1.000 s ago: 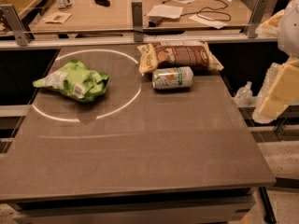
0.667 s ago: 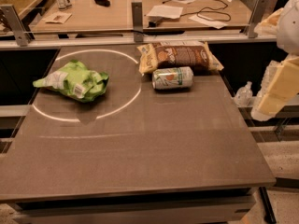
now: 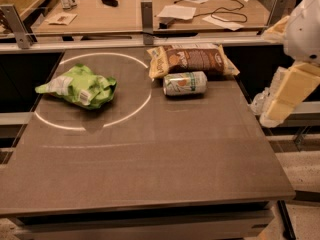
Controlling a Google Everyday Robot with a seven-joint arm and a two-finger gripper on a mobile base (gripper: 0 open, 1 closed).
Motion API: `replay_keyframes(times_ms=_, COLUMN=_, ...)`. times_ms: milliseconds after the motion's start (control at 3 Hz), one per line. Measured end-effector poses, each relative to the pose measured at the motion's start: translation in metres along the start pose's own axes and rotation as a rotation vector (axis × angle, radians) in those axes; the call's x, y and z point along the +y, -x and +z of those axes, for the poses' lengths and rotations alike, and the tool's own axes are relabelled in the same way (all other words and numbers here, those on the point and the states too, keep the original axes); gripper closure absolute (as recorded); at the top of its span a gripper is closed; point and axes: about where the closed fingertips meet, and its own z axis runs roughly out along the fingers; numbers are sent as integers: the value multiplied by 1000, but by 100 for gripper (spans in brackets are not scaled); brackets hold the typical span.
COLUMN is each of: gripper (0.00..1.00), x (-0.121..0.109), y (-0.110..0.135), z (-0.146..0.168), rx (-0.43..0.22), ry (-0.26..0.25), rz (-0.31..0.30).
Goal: Place 7up can upright
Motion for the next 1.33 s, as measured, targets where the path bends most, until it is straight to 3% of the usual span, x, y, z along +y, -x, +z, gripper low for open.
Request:
replay_keyframes(times_ms=667, gripper=0, x=-16, y=-2, z=53, rx=-41, ry=-15, rz=-42)
replay_keyframes(times_ms=1000, gripper=0, x=-24, y=3, z=70, rx=-79, ry=-53, rz=-98)
replay_keyframes(times_ms=1333, gripper=0, x=-41, y=9, z=94, rx=-64, ry=-44, rz=-147)
